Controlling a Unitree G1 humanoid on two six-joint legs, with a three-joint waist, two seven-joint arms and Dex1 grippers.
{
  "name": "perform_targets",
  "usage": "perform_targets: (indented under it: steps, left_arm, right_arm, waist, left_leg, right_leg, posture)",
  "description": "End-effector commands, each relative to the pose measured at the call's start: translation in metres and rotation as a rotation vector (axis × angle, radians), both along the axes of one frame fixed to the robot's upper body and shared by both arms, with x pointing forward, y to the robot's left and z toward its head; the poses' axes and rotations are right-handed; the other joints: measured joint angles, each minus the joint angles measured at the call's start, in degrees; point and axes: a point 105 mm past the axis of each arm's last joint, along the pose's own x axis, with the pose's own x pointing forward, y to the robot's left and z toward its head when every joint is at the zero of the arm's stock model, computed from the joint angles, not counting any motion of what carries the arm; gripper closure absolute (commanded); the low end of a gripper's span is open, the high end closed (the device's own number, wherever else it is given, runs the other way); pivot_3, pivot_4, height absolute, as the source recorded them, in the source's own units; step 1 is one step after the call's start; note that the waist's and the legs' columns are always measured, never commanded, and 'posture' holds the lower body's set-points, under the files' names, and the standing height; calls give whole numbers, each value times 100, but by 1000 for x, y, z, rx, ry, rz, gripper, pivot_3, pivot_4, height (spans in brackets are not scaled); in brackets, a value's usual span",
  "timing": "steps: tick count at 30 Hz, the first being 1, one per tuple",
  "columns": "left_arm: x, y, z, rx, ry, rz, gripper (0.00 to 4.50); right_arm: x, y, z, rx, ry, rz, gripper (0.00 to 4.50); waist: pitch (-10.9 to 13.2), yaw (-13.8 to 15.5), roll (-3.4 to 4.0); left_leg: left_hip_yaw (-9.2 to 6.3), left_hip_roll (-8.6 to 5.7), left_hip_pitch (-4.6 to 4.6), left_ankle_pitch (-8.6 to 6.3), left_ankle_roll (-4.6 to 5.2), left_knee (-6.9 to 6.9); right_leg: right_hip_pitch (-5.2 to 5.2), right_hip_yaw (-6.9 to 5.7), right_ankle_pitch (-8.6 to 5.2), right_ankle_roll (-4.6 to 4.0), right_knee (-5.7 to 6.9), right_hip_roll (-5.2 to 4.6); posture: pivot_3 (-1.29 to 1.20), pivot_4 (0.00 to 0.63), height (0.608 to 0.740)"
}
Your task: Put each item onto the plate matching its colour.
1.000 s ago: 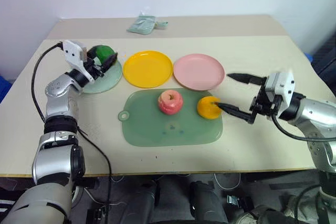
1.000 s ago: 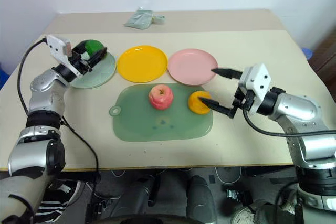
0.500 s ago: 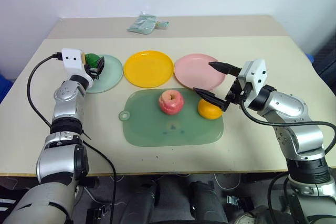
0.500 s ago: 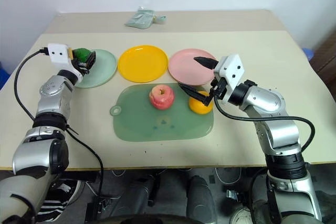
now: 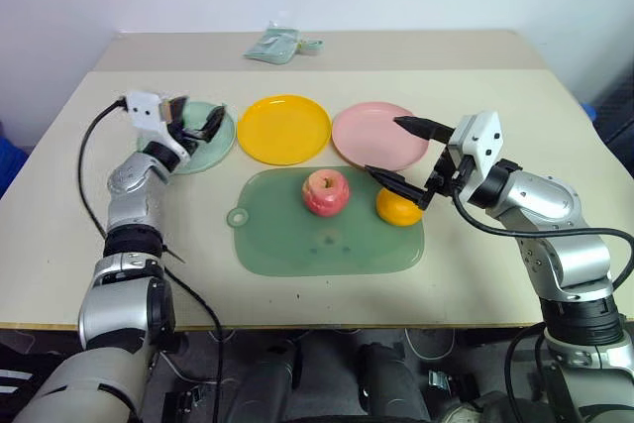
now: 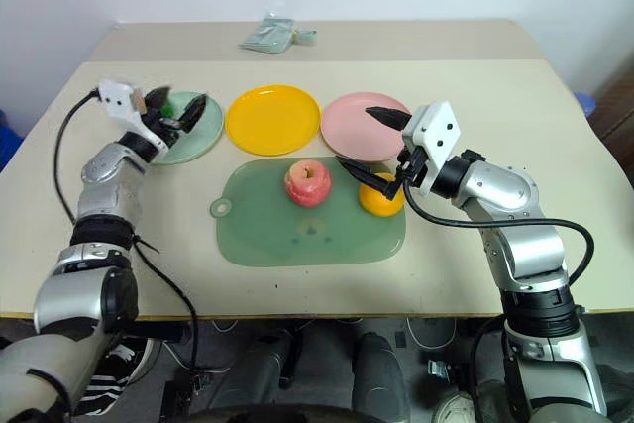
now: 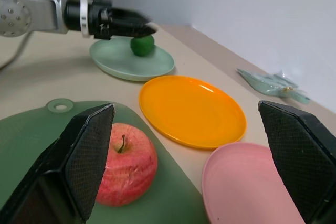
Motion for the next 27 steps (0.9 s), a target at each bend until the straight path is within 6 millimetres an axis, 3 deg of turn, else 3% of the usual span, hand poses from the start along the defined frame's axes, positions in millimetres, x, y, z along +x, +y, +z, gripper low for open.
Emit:
perform_targets:
  steps: [1,5,10,19,27]
  left_arm:
    - [-26,-24,3,40,-36,-251,79]
    - [-65,-43,-8,89,20,-574,79]
    - [-79,-41,-14,136,49,-653,79]
    - [-77,-42,-13,142,38,-640,79]
    - [-79,-39,-22,184,71,-642,79]
  right_arm:
    - [-4,-5,9,1,-28,6,0]
    - [-6,-12,-11,-99,84,11,0]
    - [5,-29,-37,-176,224,-88,0]
    - [6,-23,-30,-122,203,-67,0]
    - [-4,-7,-5,-29,149,21,0]
  waist:
    - [-3,-52,5]
    - [-2,-125,6]
    - [-2,-119,6]
    - [-2,-41,7]
    - [-2,10,7]
  left_leg:
    - [3,2,3,0,0,-2]
    - [2,11,6,0,0,-8]
    - [-1,12,6,0,0,-6]
    - [1,12,3,0,0,-7]
    - [2,12,3,0,0,-6]
  right_leg:
    - [-1,2,0,-1,2,0]
    - [-3,3,2,-8,4,10]
    - [-4,4,1,-10,2,10]
    - [-6,7,1,-9,-1,7]
    - [-5,7,1,-9,-4,6]
  posture:
    - [0,150,740]
    - [0,150,740]
    - [0,150,740]
    - [0,150,740]
    - [0,150,740]
